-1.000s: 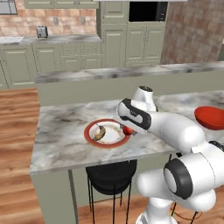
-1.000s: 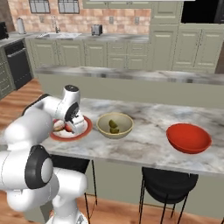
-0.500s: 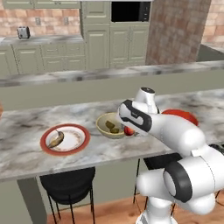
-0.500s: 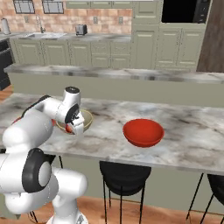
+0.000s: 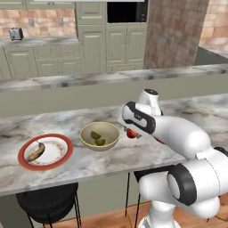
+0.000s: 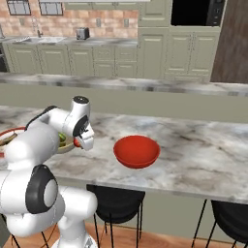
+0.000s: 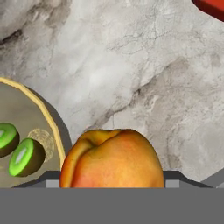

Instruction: Take the fruits from the plate on the dining counter and place two fruits in each bowl.

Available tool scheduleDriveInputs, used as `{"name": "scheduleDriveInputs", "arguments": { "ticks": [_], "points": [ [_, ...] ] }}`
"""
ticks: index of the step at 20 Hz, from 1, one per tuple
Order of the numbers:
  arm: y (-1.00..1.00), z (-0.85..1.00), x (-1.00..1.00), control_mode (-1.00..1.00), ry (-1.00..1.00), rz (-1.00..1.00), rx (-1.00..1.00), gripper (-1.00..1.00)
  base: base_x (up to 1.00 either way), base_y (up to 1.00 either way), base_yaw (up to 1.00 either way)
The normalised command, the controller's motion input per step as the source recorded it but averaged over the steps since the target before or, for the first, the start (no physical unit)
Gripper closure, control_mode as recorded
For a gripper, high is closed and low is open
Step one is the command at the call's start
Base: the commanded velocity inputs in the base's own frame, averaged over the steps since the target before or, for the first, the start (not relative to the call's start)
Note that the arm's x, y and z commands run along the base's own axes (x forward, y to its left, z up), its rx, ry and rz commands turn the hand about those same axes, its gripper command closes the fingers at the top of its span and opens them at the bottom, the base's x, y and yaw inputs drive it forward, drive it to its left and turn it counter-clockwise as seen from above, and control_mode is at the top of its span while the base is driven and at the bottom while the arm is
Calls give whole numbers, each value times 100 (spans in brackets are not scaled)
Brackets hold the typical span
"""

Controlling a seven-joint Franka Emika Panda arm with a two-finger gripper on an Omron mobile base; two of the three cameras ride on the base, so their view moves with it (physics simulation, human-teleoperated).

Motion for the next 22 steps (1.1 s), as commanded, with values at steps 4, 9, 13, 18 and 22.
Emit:
{"name": "scheduleDriveInputs", "arguments": {
  "ticks": [4,9,13,18,22],
  "points": [
    [0,0,0,100,0,0,0,100,61,-7,0],
    [0,0,0,100,0,0,0,100,15,0,0],
    [-16,0,3,-100,0,0,0,100,0,0,0],
    [-54,0,16,-100,0,-2,0,100,0,0,0],
    [-60,0,12,-100,0,0,-3,100,0,0,0]
  ]
}}
